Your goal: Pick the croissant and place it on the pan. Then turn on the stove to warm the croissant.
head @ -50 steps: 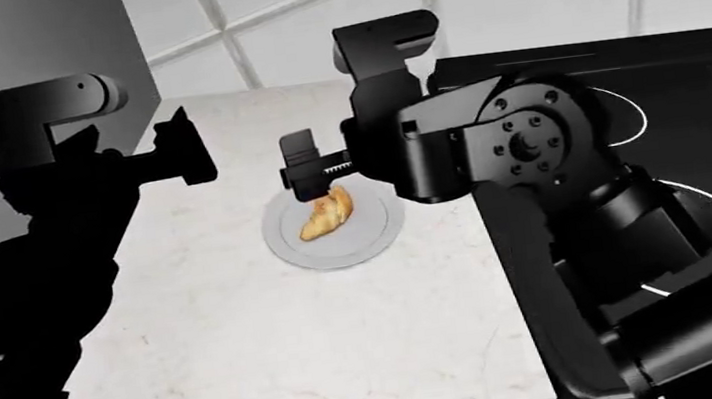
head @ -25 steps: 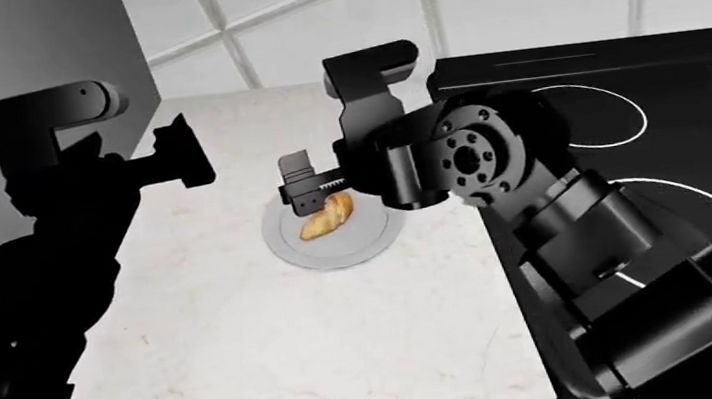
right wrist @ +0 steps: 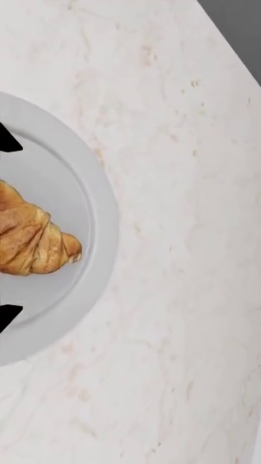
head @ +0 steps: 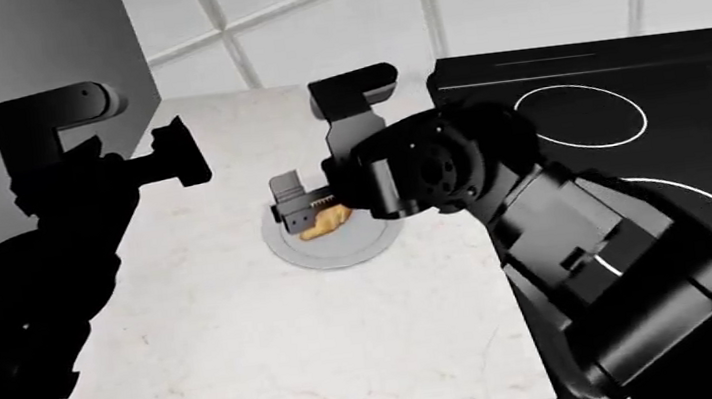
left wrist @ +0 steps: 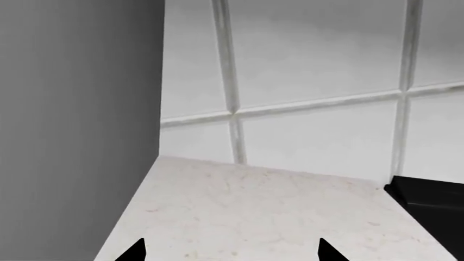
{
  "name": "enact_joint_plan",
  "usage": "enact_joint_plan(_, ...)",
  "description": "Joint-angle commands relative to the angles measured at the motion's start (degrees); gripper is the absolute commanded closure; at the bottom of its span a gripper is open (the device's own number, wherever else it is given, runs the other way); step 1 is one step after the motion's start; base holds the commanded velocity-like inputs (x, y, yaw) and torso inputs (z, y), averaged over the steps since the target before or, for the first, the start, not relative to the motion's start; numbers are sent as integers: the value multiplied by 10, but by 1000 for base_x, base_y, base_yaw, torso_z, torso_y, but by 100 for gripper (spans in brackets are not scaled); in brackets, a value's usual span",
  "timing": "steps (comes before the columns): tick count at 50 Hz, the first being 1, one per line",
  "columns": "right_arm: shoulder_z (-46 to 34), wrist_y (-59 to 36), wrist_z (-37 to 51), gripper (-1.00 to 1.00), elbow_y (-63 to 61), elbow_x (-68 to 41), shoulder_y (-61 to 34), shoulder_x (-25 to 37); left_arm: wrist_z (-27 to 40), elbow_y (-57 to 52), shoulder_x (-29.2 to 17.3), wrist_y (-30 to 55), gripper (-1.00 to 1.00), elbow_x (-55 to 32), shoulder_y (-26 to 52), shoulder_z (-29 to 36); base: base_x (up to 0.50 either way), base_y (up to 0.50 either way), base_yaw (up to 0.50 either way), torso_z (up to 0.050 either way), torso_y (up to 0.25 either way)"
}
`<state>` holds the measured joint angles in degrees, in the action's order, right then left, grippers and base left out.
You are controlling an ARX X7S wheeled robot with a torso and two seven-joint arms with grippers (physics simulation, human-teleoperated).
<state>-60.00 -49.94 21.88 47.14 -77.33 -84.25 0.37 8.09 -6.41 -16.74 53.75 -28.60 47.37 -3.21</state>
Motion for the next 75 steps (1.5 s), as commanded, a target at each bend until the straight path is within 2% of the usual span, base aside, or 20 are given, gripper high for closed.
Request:
enact_joint_plan(1,-112,50,-18,-100,36,-86,-22,-3,-4,22,0,-14,-100,5,5,6,0,0,0,0,0)
enact_joint_plan(18,-227,106,-24,-100,58,-218,-35,-3,-6,47,-2,-28,-100,10,8,11,0,0,0,0,0)
enact_joint_plan(29,-275,142,-2,-100,53,-298,-37,-3,-9,63,-2,-42,-100,13,6,15,0,0,0,0,0)
enact_joint_plan(42,-313,159,-11,-100,54,-311,-40,-4,-15,88,-2,-59,-100,16,9,18,0,0,0,0,0)
enact_joint_plan(64,-314,147,-25,-100,53,-288,-31,-4,-14,102,-5,-65,-100,16,15,22,0,0,0,0,0)
enact_joint_plan(65,-314,147,-26,100,52,-287,-31,-4,-14,101,-4,-65,-100,16,14,22,0,0,0,0,0)
enact_joint_plan(75,-313,150,-28,100,47,-278,-35,-4,-10,93,-6,-59,-100,11,13,21,0,0,0,0,0)
